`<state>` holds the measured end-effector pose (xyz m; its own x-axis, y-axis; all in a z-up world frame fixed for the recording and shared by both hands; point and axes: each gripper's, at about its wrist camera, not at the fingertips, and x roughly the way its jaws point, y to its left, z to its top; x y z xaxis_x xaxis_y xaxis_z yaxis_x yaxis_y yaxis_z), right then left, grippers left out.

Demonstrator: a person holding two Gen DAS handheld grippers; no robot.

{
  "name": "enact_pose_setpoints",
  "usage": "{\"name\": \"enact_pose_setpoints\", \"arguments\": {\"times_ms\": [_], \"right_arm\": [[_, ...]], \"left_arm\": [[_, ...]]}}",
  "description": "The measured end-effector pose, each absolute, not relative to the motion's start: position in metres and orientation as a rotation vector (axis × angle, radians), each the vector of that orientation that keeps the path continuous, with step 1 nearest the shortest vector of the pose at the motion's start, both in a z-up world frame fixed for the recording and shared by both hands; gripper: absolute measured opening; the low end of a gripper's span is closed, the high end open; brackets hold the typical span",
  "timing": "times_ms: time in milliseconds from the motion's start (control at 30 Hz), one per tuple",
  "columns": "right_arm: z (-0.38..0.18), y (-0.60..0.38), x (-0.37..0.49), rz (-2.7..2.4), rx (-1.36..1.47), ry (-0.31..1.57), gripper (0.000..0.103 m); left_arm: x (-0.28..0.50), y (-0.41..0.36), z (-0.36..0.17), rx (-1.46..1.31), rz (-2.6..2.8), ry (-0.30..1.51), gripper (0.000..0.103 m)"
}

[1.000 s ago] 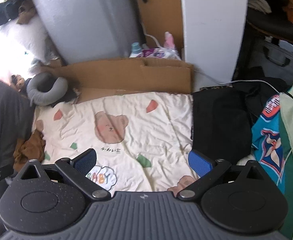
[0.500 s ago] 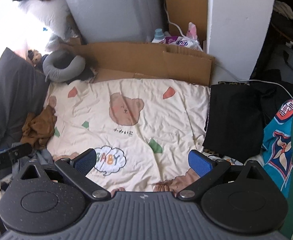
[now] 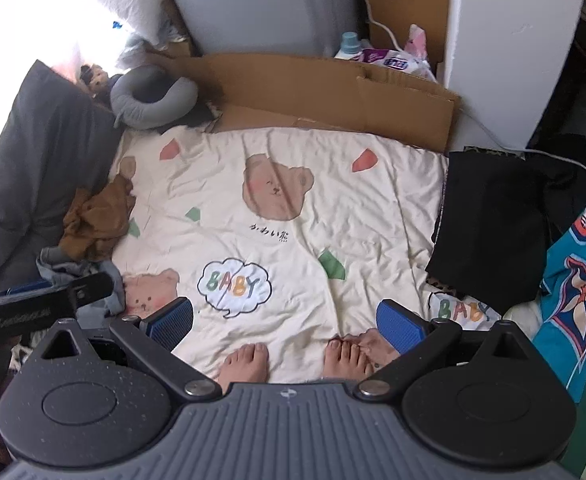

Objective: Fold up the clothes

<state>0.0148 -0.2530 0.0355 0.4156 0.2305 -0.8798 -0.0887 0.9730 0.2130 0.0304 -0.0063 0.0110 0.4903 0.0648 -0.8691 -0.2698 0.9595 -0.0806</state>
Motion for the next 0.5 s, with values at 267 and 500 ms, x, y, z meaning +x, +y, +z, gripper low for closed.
{"name": "enact_pose_setpoints", "arguments": {"times_ms": [267,500], "right_arm": [[0.02,-0.244,0.02,0.226,0.138,1.156,0.1],[0.019,-0.239,0.025,0.241,0.107,1.154,0.099]], "left_arm": [[0.037,-0.012,0.004,-0.172,0.199,1.075,0.095],[0.038,-0.011,0.002,-0.177,0.193,1.083,0.092]]}}
